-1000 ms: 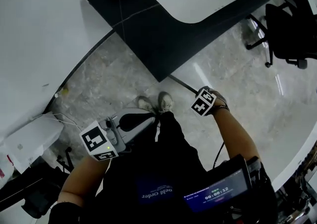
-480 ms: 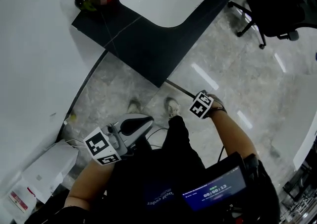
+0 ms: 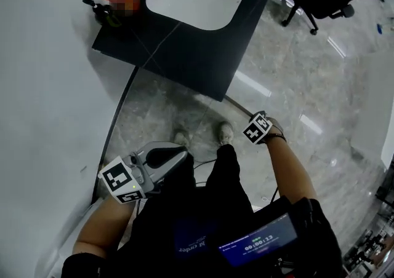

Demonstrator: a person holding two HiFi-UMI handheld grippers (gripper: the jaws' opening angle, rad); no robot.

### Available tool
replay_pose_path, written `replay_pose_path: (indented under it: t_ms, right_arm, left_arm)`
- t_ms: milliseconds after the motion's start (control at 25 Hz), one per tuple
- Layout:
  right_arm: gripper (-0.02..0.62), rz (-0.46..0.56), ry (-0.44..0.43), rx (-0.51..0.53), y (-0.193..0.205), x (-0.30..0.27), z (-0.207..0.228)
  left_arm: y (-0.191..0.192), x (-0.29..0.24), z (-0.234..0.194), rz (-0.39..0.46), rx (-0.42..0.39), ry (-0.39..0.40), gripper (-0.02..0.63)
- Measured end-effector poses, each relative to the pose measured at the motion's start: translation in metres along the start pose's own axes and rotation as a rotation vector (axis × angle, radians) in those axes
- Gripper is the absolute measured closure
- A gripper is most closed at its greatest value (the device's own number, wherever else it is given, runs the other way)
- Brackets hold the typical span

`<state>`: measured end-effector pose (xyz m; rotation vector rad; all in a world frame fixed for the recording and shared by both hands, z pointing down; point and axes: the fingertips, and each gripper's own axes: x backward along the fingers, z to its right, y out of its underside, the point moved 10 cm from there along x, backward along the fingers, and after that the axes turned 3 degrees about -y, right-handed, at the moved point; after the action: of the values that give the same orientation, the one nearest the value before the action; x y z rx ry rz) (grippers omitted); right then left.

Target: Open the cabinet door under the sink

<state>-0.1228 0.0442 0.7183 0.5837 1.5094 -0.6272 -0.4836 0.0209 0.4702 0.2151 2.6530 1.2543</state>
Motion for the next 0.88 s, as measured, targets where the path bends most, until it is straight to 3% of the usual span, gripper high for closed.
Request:
replay_pose_path:
  t_ms: [160,400,520,880]
  right_arm:
    - [0.514,0.05,0.071,-0.029,0.004,0.006,-0.006]
    - [0.485,0.245,0.149,-0.149,0.02,0.058,-0.008]
    - [0.485,0.369,0.154,-0.254,0.033,0.105,-0.014]
    - [0.499,0.874,0.154,-0.38,0.036,0.271,-0.014]
  left_arm:
    - [-0.007,-0.005,0.001,-0.044,-0.007,0.05,0.606]
    - [-0.029,-0.026,0.012,-0.084,-0.035,0.136,0.606]
    - [-0.052,-0.035,0.025,-0.075,-0.064,0.175,0.606]
    - [-0.119,-0.055,0.071,-0.042,-0.173,0.239,0.606]
